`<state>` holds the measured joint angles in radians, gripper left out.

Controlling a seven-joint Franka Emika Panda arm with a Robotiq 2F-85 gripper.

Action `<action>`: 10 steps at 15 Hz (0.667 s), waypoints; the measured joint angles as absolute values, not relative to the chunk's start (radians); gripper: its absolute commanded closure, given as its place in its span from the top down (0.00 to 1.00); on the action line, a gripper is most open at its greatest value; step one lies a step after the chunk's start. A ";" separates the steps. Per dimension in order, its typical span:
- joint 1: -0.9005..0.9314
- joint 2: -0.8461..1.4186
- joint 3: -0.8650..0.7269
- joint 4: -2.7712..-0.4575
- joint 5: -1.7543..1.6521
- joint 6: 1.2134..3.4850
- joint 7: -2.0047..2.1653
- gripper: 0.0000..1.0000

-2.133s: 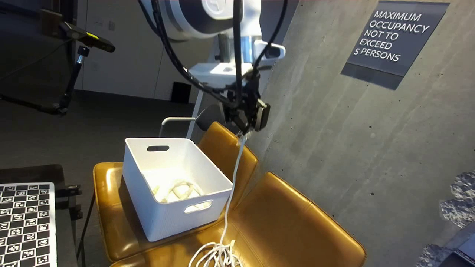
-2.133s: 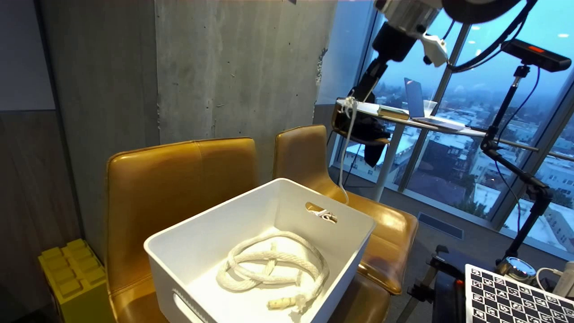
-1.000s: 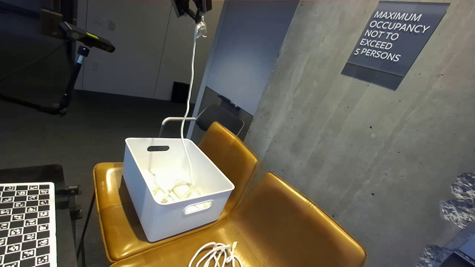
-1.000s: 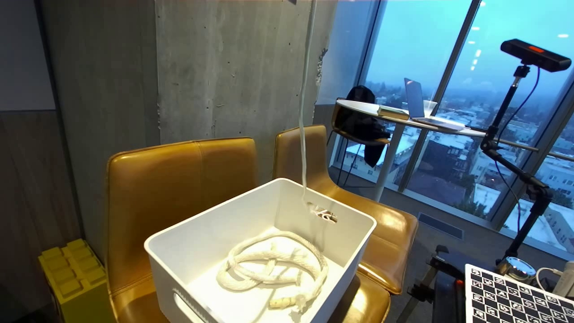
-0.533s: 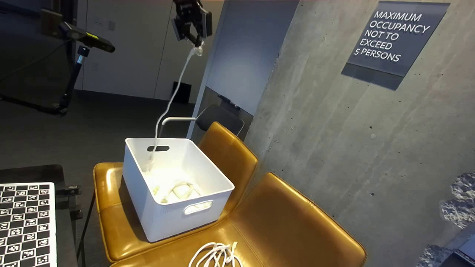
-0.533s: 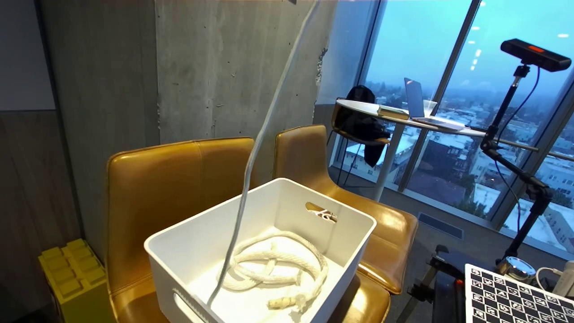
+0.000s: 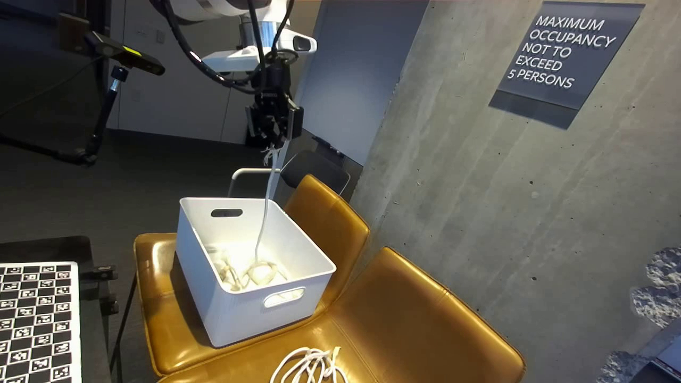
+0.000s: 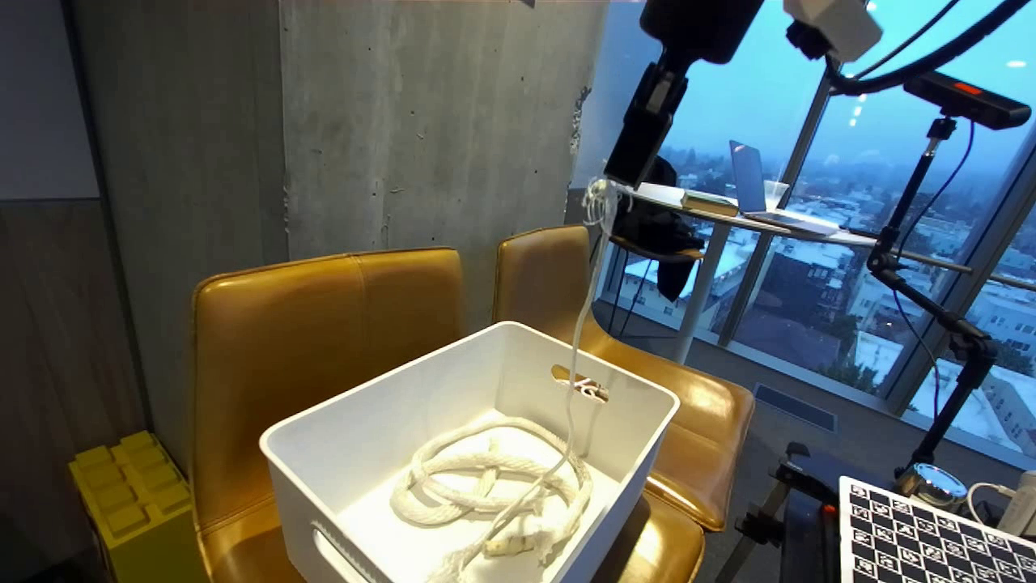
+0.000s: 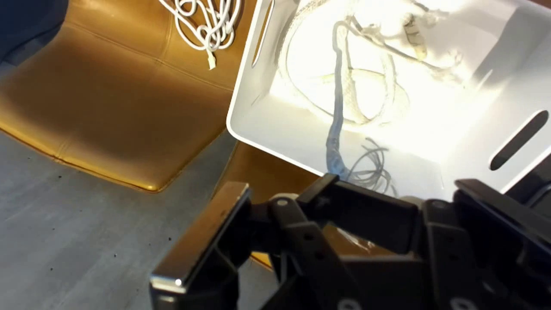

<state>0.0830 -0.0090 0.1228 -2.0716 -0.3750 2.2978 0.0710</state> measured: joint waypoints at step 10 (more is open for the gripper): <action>0.077 0.080 0.088 -2.075 -0.375 2.359 0.071 0.75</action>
